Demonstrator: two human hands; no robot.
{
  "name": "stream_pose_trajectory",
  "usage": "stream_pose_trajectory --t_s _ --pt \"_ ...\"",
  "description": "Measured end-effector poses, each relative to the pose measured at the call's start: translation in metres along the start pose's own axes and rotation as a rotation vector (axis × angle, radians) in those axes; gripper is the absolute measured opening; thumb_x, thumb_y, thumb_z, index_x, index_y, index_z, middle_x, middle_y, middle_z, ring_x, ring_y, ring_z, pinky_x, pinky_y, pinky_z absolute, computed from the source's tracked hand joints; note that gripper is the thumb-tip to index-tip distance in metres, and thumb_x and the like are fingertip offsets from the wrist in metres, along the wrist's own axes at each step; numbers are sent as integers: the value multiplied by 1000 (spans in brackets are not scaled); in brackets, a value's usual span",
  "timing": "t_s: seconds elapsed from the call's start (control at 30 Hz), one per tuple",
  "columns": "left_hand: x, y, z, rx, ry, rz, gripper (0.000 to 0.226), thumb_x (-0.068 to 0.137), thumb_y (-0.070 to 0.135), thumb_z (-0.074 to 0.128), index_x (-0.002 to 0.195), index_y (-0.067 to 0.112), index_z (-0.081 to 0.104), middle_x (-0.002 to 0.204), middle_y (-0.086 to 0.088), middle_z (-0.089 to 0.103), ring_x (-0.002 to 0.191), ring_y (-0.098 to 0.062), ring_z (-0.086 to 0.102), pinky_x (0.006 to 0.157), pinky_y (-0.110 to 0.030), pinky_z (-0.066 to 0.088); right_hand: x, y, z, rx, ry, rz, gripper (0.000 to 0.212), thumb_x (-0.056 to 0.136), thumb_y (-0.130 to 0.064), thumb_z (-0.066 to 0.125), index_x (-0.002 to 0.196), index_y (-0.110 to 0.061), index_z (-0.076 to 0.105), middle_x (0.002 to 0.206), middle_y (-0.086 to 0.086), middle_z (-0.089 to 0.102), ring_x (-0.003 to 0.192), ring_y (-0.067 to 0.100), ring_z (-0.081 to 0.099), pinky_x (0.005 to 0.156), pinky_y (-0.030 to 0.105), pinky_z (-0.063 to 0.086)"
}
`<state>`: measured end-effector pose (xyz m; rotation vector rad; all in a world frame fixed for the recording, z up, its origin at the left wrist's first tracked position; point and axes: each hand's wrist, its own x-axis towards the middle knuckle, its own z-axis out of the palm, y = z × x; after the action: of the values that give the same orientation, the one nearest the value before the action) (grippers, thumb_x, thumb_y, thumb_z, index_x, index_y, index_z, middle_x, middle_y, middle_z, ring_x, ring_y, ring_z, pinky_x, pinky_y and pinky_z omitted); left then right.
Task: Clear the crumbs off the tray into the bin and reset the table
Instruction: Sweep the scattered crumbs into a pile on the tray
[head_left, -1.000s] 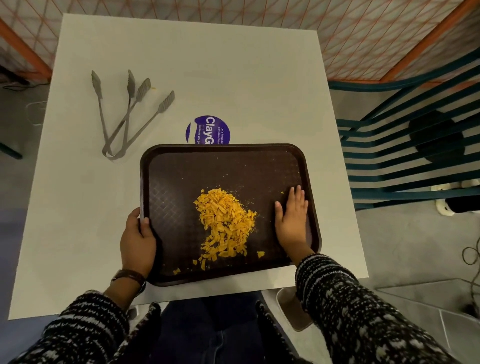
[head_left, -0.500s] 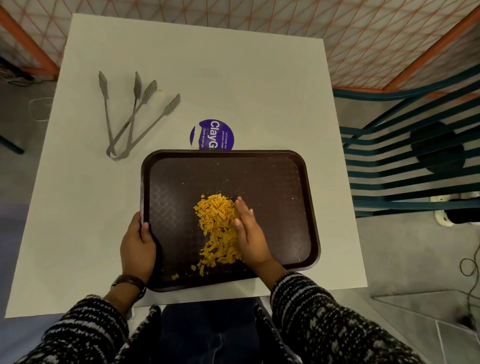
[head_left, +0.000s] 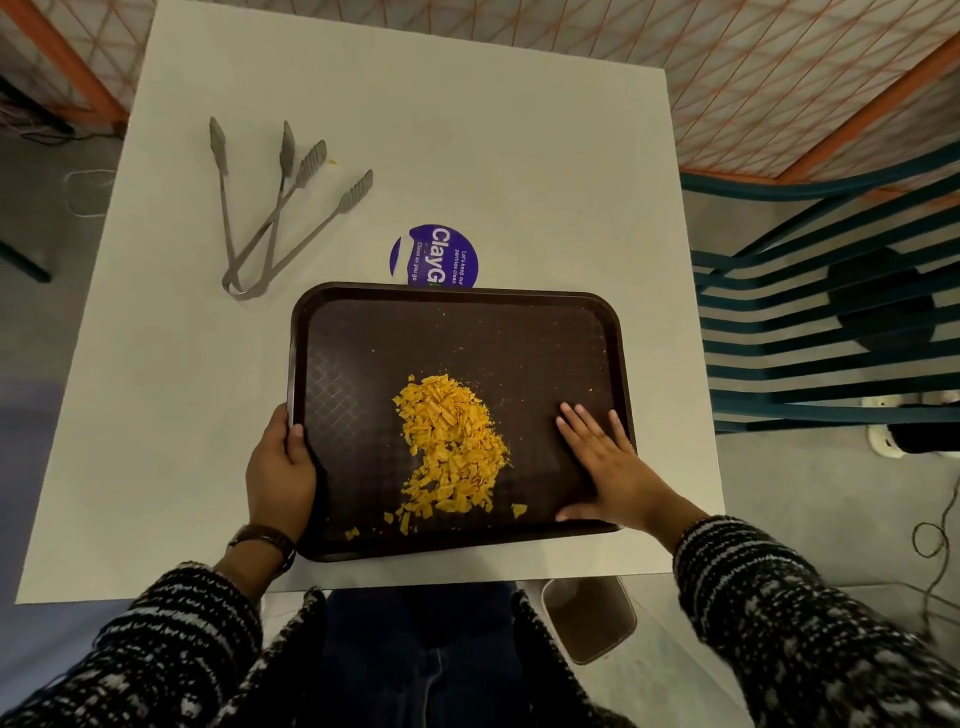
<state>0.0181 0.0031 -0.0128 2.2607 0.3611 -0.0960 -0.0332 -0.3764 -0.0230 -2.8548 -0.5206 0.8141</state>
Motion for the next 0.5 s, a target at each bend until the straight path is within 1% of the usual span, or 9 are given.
stream_pose_trajectory --t_s 0.1,0.23,0.4,0.5 --pt "-1 1 -1 -14 3 8 30 98 9 34 123 7 50 107 -14 63 88 -18 51 78 -29 39 13 -20 0 -15 21 -49 116 69 -82 42 147 -17 -13 156 2 -17 141 13 -22 112 49 -19" --pt "-2 1 -2 -17 3 12 29 98 9 35 122 6 51 104 -11 62 88 -19 53 76 -28 39 41 -47 -5 -7 82 -94 118 67 -83 42 147 -13 -8 156 6 -15 143 17 -19 110 54 -19" --pt "-2 -1 -3 1 5 8 29 98 10 35 121 7 51 103 -13 63 85 -17 52 74 -27 39 75 -63 -18 66 162 -4 121 66 -75 53 145 -15 -16 153 5 -22 141 18 -22 107 55 -23" --pt "-2 0 -3 -11 -1 12 29 98 10 35 121 8 51 101 -10 63 84 -17 52 73 -25 39 74 -61 -18 63 165 -9 118 68 -72 55 146 -15 -14 154 6 -21 142 18 -21 108 55 -22"
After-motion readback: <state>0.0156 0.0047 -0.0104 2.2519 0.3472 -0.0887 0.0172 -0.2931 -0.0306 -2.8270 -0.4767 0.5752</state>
